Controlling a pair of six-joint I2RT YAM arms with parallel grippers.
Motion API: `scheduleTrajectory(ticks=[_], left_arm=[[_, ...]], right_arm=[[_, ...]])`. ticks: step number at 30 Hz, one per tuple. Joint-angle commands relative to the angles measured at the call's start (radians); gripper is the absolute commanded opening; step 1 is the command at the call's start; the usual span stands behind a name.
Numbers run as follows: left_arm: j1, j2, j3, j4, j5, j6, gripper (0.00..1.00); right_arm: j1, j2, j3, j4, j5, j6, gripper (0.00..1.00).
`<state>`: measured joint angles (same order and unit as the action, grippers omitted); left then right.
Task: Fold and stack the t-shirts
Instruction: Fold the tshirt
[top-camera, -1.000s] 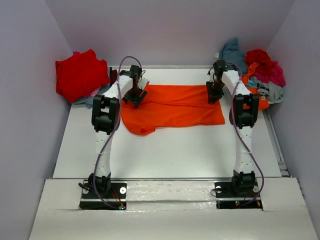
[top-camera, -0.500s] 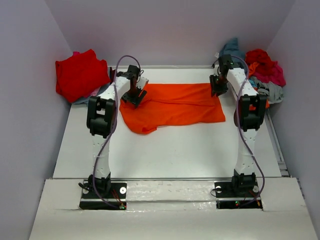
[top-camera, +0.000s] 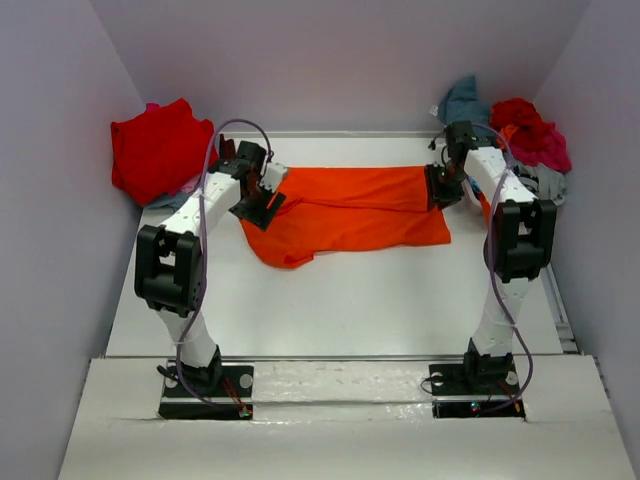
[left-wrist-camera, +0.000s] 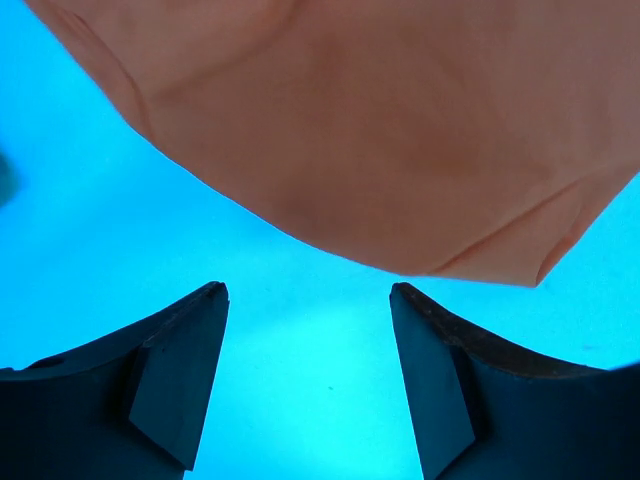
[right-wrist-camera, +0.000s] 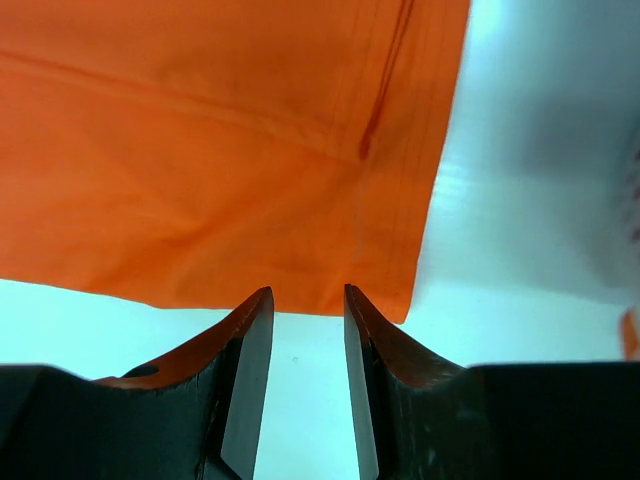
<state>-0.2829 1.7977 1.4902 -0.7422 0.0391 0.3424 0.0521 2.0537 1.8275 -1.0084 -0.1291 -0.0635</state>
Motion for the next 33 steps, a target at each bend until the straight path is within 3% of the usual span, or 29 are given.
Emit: scheduleTrajectory(ticks=[1, 13, 24, 33], left_arm=[[-0.009, -0.070, -0.163, 0.001, 0.047, 0.021, 0.77], [-0.009, -0.149, -0.353, 0.070, 0.076, 0.015, 0.77], [-0.009, -0.086, -0.338, 0.106, 0.096, -0.002, 0.77], [-0.009, -0.040, -0.306, 0.109, 0.094, 0.006, 0.77]], right_arm=[[-0.006, -0.093, -0.132, 0.040, -0.003, -0.015, 0.40], [-0.006, -0.193, -0.342, 0.094, 0.048, -0.021, 0.40], [-0.006, -0.239, -0.432, 0.152, 0.173, 0.013, 0.41], [-0.063, -0.182, -0.369, 0.166, 0.203, 0.037, 0.42]])
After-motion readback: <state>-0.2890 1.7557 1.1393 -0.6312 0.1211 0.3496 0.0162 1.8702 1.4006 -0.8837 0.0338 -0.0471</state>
